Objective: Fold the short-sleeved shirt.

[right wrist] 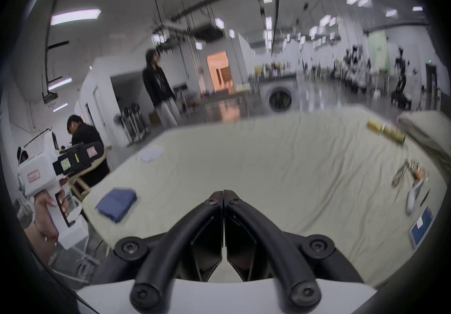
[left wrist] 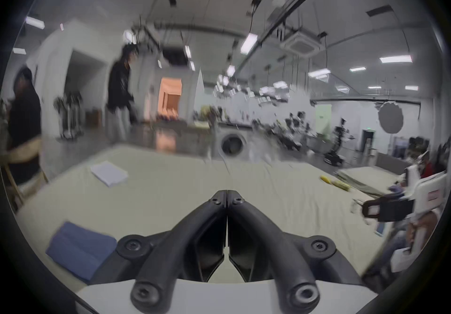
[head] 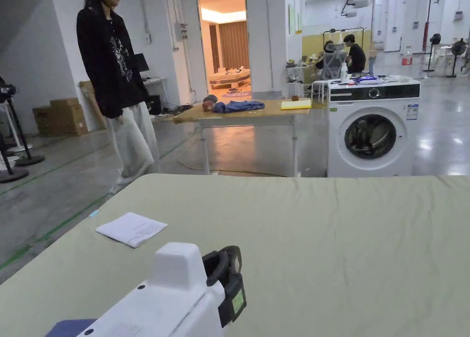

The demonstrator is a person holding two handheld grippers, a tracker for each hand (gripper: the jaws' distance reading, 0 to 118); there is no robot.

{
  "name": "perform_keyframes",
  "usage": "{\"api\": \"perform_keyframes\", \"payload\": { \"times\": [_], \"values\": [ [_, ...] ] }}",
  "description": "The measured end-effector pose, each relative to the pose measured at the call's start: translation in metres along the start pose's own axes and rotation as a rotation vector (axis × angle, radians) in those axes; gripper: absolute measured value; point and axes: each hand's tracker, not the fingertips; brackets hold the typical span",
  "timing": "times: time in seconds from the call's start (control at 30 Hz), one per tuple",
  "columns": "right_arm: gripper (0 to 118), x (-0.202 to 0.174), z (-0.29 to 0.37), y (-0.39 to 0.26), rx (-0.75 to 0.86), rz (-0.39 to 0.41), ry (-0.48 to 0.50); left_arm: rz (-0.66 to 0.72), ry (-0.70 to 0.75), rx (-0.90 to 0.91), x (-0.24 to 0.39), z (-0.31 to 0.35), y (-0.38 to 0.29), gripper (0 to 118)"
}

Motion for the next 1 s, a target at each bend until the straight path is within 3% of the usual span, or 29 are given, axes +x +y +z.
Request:
{"api": "perform_keyframes", "payload": {
  "times": [0.17, 0.27, 0.57, 0.6, 0.63, 0.67, 0.7, 0.73, 0.77, 0.8, 1.0],
  "values": [
    [0, -0.009, 0.030, -0.009, 0.398, 0.174, -0.146, -0.058, 0.124, 0.128, 0.033, 0.016, -0.016, 0],
    [0, -0.001, 0.026, -0.035, 0.463, 0.254, -0.267, -0.108, 0.210, 0.127, 0.042, 0.022, -0.036, 0],
    [0, 0.015, 0.026, -0.045, 0.356, 0.138, -0.292, -0.126, 0.218, 0.120, 0.053, 0.034, -0.049, 0],
    [4, 0.016, 0.026, -0.044, 0.357, 0.133, -0.292, -0.135, 0.222, 0.121, 0.054, 0.035, -0.049, 2],
    [22, 0.015, 0.025, -0.043, 0.359, 0.131, -0.298, -0.145, 0.215, 0.118, 0.054, 0.034, -0.048, 8],
    [53, 0.016, 0.024, -0.042, 0.355, 0.136, -0.304, -0.155, 0.209, 0.113, 0.055, 0.035, -0.048, 25],
    [96, 0.016, 0.022, -0.040, 0.346, 0.144, -0.314, -0.154, 0.207, 0.111, 0.056, 0.035, -0.048, 64],
    [115, 0.016, 0.022, -0.039, 0.343, 0.145, -0.315, -0.149, 0.202, 0.106, 0.056, 0.034, -0.048, 90],
    [118, 0.015, 0.023, -0.040, 0.354, 0.145, -0.321, -0.134, 0.189, 0.103, 0.055, 0.034, -0.049, 106],
    [118, 0.015, 0.024, -0.041, 0.383, 0.151, -0.317, -0.118, 0.173, 0.115, 0.053, 0.034, -0.049, 109],
    [118, 0.008, 0.019, -0.041, 0.330, 0.195, -0.346, -0.096, 0.206, 0.125, 0.052, 0.033, -0.046, 109]
  ]
}}
